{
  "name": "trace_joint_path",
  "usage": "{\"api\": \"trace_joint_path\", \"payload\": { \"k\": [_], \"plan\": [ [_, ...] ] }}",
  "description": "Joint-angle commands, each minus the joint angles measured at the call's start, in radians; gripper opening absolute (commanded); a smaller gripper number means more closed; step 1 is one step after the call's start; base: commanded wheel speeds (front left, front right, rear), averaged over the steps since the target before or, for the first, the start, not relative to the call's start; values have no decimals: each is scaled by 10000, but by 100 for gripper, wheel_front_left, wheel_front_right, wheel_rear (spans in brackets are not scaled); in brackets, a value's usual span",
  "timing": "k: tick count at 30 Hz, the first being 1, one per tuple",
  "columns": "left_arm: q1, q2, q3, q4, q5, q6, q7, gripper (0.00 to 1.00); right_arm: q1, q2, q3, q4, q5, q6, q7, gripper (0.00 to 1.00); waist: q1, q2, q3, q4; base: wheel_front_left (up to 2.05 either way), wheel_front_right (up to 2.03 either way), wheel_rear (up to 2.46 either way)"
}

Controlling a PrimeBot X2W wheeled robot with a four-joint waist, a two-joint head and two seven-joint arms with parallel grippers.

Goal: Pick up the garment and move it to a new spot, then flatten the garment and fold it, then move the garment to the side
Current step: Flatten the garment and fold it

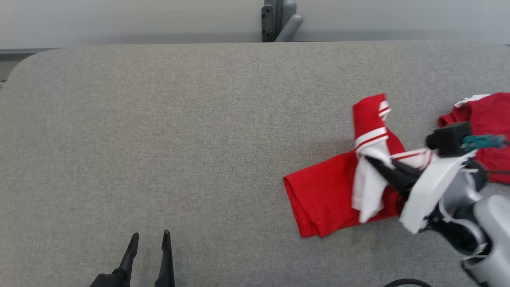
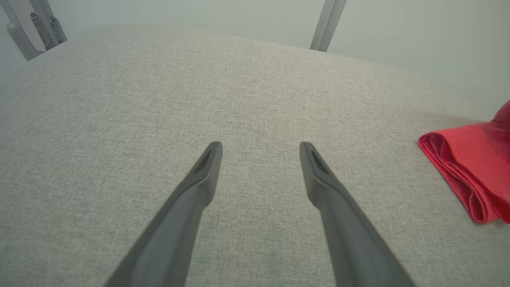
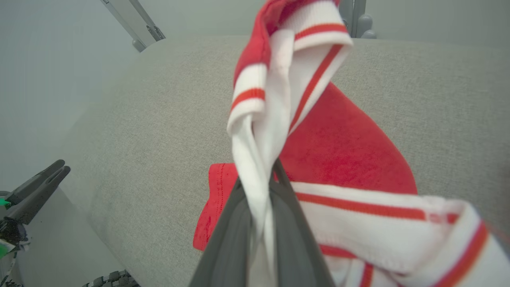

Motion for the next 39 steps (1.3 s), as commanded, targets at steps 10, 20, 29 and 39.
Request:
{"api": "trace_joint_path", "payload": {
  "k": [10, 20, 29, 39],
  "plan": [
    [-123, -6, -15, -214, 276, -74, -24, 100, 707, 3095, 635, 2282, -3171, 1, -643, 0, 0, 0, 63, 486, 0, 0, 0],
    [29, -9, -172, -112, 69, 17, -25, 100, 358, 3842, 710, 2852, -4014, 1, -533, 0, 0, 0, 83, 490, 0, 0, 0],
    [-99, -6, -131, 114, -22, -4, -25, 100, 33, 3472, 1378, 1656, -3521, 1, 146, 100, 0, 0, 108, 391, 0, 0, 0],
    [282, -10, 353, -24, -78, 42, -25, 100, 2138, 2941, -955, -1085, -3269, 1, -1621, 100, 0, 0, -180, 432, 0, 0, 0]
  ]
}}
